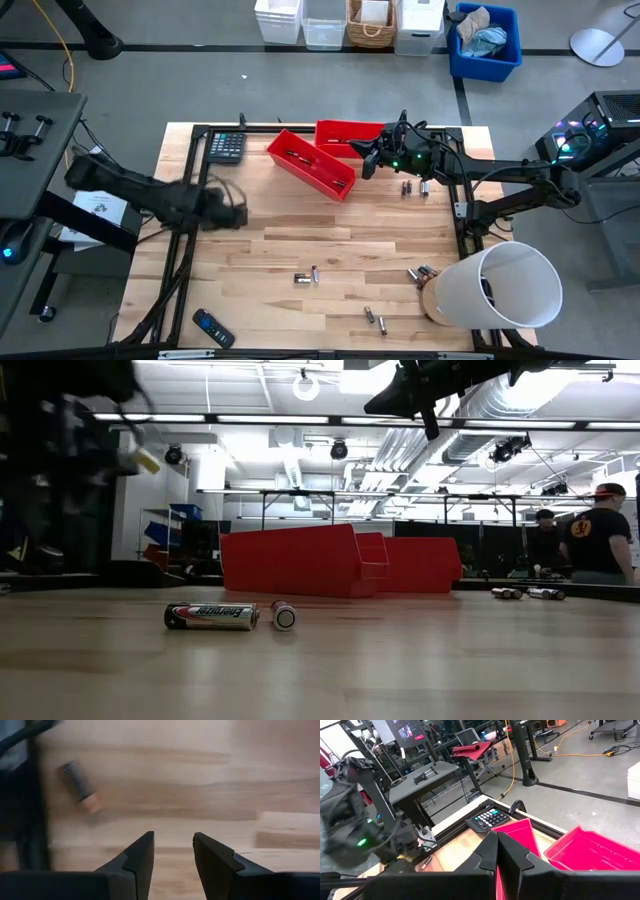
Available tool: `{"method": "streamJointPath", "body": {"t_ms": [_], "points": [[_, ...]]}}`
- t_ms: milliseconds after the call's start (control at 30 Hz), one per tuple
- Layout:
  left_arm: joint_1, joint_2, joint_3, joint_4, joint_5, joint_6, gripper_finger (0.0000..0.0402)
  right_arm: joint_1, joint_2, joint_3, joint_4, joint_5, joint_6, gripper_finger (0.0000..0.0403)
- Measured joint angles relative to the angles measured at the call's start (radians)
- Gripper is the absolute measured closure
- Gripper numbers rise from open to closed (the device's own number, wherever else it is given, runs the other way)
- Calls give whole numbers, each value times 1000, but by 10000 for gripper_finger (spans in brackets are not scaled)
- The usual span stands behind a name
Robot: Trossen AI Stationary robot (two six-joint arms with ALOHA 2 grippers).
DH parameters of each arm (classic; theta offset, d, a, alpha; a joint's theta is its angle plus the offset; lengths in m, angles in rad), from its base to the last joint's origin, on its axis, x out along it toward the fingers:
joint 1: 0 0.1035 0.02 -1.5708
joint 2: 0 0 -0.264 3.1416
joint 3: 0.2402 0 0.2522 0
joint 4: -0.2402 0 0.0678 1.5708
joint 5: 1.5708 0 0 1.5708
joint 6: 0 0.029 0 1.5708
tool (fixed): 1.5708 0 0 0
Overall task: Sort batteries
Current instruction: Put the black battery into the bottom red bin
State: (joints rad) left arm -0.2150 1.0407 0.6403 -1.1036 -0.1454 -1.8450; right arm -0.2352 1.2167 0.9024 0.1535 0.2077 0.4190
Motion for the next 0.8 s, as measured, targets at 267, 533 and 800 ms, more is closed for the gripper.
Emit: {"method": "streamJointPath", "body": {"t_ms": [267, 533, 800], "points": [[-225, 158, 3, -55, -92, -456, 273, -8, 0, 0, 0, 0, 0, 402], [-278, 433, 180, -327, -19, -467, 273, -14, 0, 0, 0, 0, 4, 402], [-275, 671, 219, -146, 10, -476, 273, -34, 0, 0, 0, -1, 48, 402]]}}
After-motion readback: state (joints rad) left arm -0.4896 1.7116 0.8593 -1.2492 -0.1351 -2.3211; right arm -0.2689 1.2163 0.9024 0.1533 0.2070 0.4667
